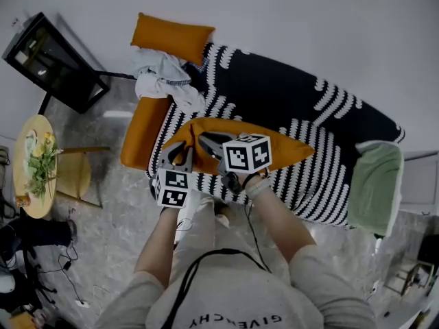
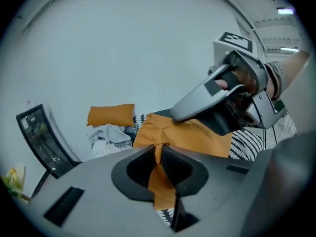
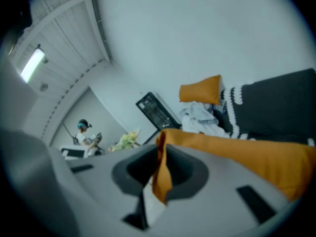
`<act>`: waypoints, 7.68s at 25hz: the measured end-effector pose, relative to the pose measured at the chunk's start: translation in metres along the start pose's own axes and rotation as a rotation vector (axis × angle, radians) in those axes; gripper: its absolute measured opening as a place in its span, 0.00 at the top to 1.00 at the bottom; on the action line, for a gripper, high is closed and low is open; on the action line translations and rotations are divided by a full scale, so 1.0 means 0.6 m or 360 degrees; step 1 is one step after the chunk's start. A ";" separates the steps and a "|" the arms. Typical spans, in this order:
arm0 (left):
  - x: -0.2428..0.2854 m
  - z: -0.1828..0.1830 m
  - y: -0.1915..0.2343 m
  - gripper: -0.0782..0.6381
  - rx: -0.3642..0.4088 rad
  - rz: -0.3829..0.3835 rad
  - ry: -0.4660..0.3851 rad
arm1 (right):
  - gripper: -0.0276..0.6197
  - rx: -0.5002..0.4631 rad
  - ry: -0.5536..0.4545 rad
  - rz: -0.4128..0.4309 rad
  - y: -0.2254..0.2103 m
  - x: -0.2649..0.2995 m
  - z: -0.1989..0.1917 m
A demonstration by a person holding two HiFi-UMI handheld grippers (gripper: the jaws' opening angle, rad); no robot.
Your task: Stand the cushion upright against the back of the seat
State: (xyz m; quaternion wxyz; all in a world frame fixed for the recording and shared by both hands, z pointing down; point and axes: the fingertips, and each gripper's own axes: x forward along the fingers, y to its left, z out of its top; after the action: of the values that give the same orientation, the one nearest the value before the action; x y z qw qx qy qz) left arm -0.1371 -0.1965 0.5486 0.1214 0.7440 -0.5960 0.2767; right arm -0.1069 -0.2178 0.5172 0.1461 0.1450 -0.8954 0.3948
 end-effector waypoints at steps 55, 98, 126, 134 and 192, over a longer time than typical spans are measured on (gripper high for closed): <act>0.206 -0.066 0.123 0.81 -0.0493 -0.0198 0.0076 | 0.87 0.0111 -0.0117 -0.1464 -0.436 -0.438 -0.065; 0.506 0.152 -0.035 0.82 -0.0590 -0.0192 -0.0033 | 0.87 0.0264 -0.0290 -0.1471 -0.720 -0.616 0.083; 0.598 0.186 -0.056 0.81 -0.0470 -0.0199 -0.0031 | 0.87 0.0358 -0.0371 -0.1507 -0.832 -0.644 0.112; 0.587 0.194 -0.038 0.81 -0.0376 -0.0194 -0.0028 | 0.87 0.0360 -0.0393 -0.1529 -0.833 -0.644 0.110; 0.429 0.178 -0.127 0.77 -0.0026 -0.0461 -0.0139 | 0.74 0.0167 -0.0681 -0.1426 -0.622 -0.570 0.075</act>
State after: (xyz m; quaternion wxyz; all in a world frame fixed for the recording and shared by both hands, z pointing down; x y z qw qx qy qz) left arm -0.0010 -0.4419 0.6158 0.1400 0.8325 -0.4893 0.2188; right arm 0.3396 -0.4431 0.6074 0.1070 0.6003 -0.7340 0.2991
